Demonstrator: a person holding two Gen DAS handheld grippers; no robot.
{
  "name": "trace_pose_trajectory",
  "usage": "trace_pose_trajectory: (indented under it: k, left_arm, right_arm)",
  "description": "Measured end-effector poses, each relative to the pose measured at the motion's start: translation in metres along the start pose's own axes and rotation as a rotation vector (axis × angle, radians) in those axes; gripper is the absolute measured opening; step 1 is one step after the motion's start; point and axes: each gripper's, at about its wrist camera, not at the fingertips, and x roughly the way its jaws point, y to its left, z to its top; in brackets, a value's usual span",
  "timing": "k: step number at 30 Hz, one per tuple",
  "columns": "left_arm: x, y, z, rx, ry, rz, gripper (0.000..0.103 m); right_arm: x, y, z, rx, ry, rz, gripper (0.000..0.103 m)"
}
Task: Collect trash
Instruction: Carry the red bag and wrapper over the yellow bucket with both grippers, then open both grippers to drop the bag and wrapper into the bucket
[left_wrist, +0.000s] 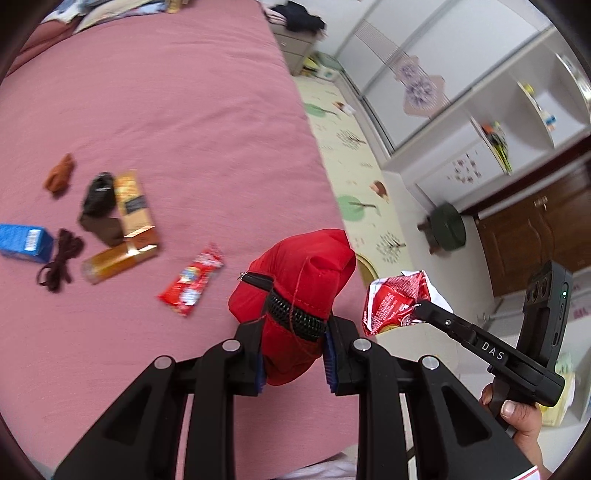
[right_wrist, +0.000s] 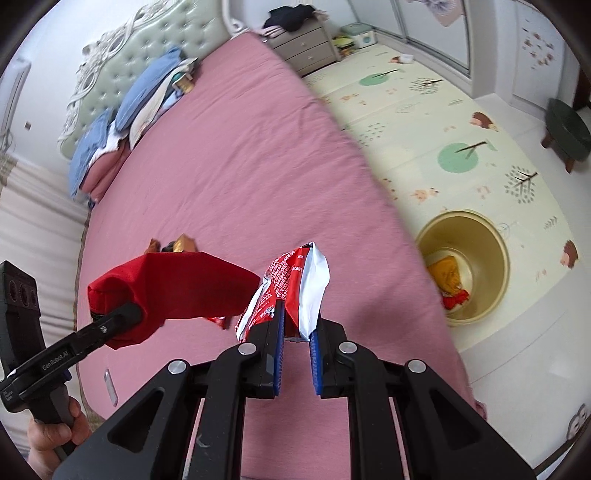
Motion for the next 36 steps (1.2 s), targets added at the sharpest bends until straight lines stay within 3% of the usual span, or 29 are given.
trace_pose_trajectory:
  k: [22,36]
  left_arm:
    - [0.126,-0.162,0.03,0.258,0.152,-0.093,0.024]
    - [0.213,-0.218,0.036,0.366,0.241,-0.094,0.024]
  right_arm:
    - [-0.043,-0.15,0.021,0.224,-0.091,-0.084,0.012]
    - [-0.039,-0.214,0.04,0.297,-0.101,-0.161,0.012]
